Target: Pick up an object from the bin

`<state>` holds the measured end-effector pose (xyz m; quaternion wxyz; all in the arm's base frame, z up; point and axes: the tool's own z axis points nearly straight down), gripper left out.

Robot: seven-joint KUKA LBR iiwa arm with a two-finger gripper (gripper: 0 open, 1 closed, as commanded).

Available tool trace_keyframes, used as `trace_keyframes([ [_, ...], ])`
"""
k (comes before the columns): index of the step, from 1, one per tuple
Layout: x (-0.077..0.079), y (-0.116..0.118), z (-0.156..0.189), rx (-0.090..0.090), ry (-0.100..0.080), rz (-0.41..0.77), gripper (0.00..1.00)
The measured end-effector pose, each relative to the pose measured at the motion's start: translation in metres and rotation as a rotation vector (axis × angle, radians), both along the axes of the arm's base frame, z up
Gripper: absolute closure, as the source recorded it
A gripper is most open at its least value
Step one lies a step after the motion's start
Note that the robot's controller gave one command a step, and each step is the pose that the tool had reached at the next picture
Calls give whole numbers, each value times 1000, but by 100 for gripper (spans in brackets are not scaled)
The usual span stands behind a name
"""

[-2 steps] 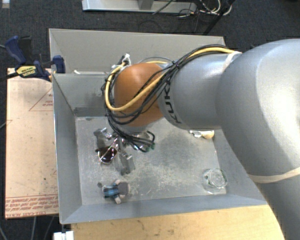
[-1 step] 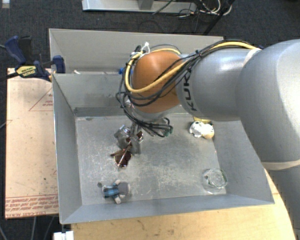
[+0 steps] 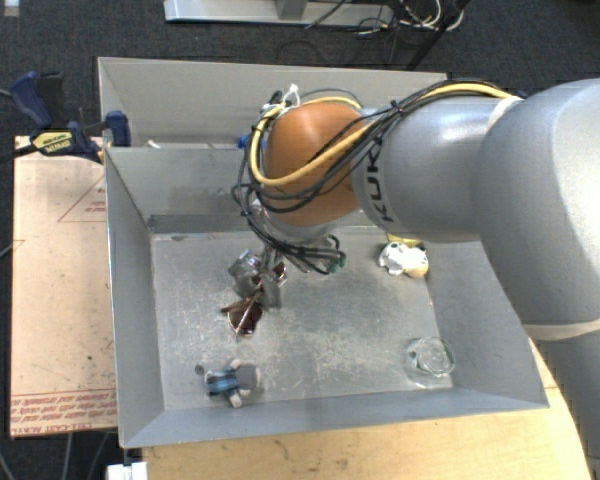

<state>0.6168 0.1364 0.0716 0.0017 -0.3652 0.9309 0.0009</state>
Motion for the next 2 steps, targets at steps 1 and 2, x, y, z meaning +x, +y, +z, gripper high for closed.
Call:
trace_keyframes([
  [1,-10,9,39,-3,10,1,100],
  [2,-2,20,79,0,-2,3,100],
])
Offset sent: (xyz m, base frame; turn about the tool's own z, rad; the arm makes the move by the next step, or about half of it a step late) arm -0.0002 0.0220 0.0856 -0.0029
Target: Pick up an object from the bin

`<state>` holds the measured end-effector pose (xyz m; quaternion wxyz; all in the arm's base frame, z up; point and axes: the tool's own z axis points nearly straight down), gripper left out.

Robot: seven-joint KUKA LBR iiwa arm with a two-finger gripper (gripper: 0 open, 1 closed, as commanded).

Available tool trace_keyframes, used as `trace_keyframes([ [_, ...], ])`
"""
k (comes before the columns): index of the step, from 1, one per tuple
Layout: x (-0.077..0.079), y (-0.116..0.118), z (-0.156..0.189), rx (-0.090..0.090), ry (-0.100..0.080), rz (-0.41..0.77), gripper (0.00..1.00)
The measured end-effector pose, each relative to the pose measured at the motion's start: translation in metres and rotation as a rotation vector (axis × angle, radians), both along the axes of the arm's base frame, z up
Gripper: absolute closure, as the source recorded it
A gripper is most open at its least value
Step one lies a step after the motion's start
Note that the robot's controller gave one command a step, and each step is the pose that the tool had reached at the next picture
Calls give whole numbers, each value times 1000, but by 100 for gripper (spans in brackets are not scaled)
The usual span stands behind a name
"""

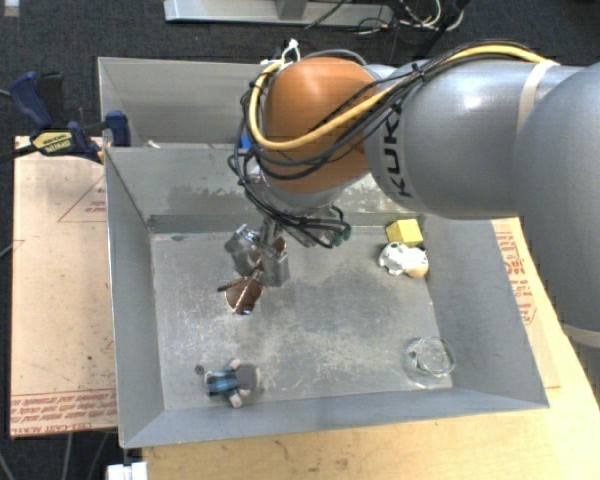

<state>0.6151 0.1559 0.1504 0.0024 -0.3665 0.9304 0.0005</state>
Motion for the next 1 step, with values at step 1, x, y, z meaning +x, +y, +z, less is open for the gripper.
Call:
trace_keyframes([
  [1,-8,-4,58,-2,7,-9,100],
])
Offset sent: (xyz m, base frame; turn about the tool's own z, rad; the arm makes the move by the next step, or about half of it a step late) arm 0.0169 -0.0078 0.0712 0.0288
